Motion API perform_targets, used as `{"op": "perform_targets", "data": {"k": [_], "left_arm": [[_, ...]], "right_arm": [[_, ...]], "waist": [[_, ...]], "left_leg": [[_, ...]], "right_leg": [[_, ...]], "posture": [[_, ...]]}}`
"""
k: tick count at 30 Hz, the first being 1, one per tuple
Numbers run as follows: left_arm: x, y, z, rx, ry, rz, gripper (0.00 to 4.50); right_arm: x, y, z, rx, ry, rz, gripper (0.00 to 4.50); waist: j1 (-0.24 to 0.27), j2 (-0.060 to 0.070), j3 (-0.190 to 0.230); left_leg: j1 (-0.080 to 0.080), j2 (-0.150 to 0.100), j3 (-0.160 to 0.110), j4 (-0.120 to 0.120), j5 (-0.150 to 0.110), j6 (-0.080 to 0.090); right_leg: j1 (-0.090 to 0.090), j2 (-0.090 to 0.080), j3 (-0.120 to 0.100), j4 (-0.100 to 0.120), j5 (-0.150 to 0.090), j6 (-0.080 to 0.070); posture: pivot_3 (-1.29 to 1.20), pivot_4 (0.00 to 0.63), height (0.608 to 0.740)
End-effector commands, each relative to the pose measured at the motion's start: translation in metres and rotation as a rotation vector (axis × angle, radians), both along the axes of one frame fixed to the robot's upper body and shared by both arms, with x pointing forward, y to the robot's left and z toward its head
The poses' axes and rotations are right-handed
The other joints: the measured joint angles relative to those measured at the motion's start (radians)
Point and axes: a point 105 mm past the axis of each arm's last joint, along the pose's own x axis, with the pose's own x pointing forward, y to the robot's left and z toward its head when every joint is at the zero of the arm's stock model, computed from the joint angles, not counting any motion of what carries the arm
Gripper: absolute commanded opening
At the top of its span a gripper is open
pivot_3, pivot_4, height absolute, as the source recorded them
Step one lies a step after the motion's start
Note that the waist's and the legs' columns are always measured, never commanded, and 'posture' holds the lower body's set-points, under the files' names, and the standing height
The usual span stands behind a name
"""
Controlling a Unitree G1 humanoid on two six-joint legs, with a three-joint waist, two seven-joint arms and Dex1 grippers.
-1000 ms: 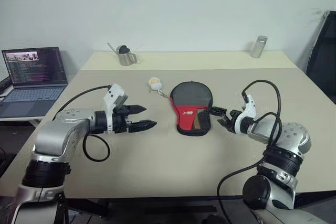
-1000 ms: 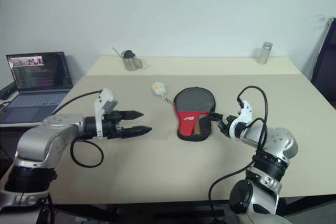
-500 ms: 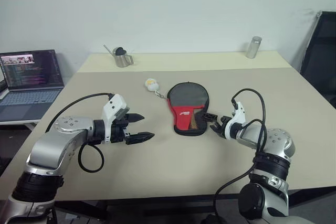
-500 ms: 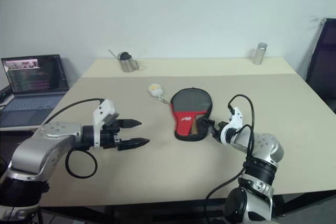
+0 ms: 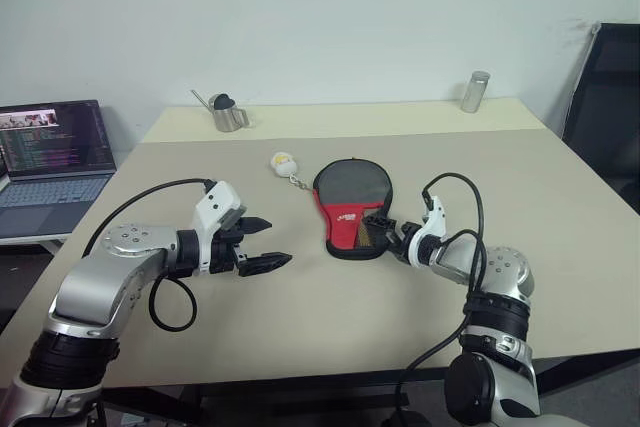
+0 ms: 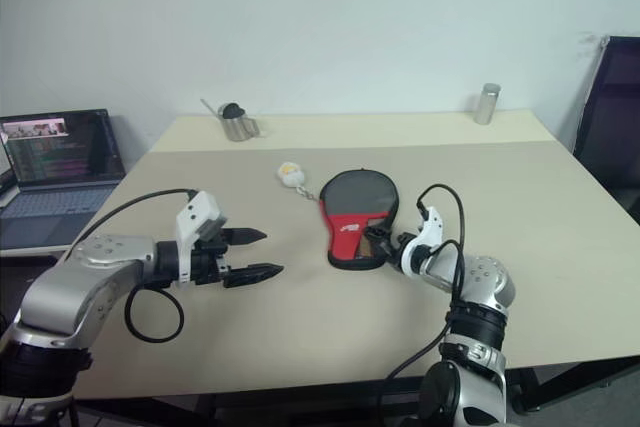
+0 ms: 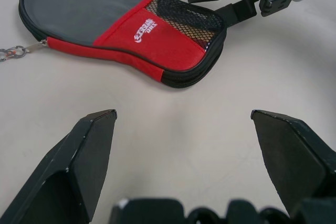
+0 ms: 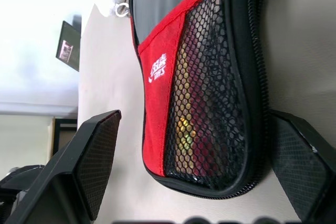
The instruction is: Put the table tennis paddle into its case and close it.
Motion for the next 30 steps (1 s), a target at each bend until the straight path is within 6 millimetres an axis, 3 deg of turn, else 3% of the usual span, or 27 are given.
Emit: {"op": "perform_targets", "data": {"k": [1,5,15,21,30], "left_arm": [[-0.001,-0.003,0.01,0.022,-0.057,-0.019,4.48],[-0.001,-0.003,0.01,0.028,-0.062,-0.019,4.5],[0.003,-0.004,0.007,0.035,-0.063,-0.021,4.5],[0.006,-0.008,0.003,0.04,-0.052,-0.045,4.5],[0.013,-0.016,0.0,0.05,-0.035,-0.101,4.5]], "right_arm": [[-0.001,0.016,0.001,0.022,-0.003,0.049,4.5],[0.002,0.012,-0.007,-0.006,0.017,0.018,3.57],[-0.004,0.008,-0.012,-0.025,0.023,0.03,0.06],[-0.029,0.005,-0.014,-0.067,0.02,0.133,0.02],[-0.085,-0.017,-0.023,-0.172,-0.025,0.319,0.02]], "waist": [[0.0,0.0,0.0],[0.0,0.0,0.0],[0.004,0.0,0.0],[0.018,0.001,0.0],[0.039,0.0,0.0]], "left_leg": [[0.0,0.0,0.0,0.0,0.0,0.0],[0.0,0.0,0.0,0.0,0.0,0.0],[-0.001,0.001,-0.001,-0.001,0.0,0.0],[-0.001,0.001,-0.002,-0.004,0.0,0.0],[-0.004,0.001,-0.002,-0.015,0.0,-0.002]], "right_leg": [[0.0,0.0,0.0,0.0,0.0,0.0],[0.0,0.0,0.0,0.0,0.0,0.0],[0.001,0.0,-0.001,-0.004,0.0,0.0],[0.001,0.0,-0.002,-0.006,0.0,0.0],[0.001,-0.001,-0.004,-0.023,-0.001,0.002]], "posture": [[0.0,0.15,0.74],[0.0,0.15,0.74],[0.0,0.15,0.74],[0.0,0.15,0.74],[0.0,0.15,0.74]]}}
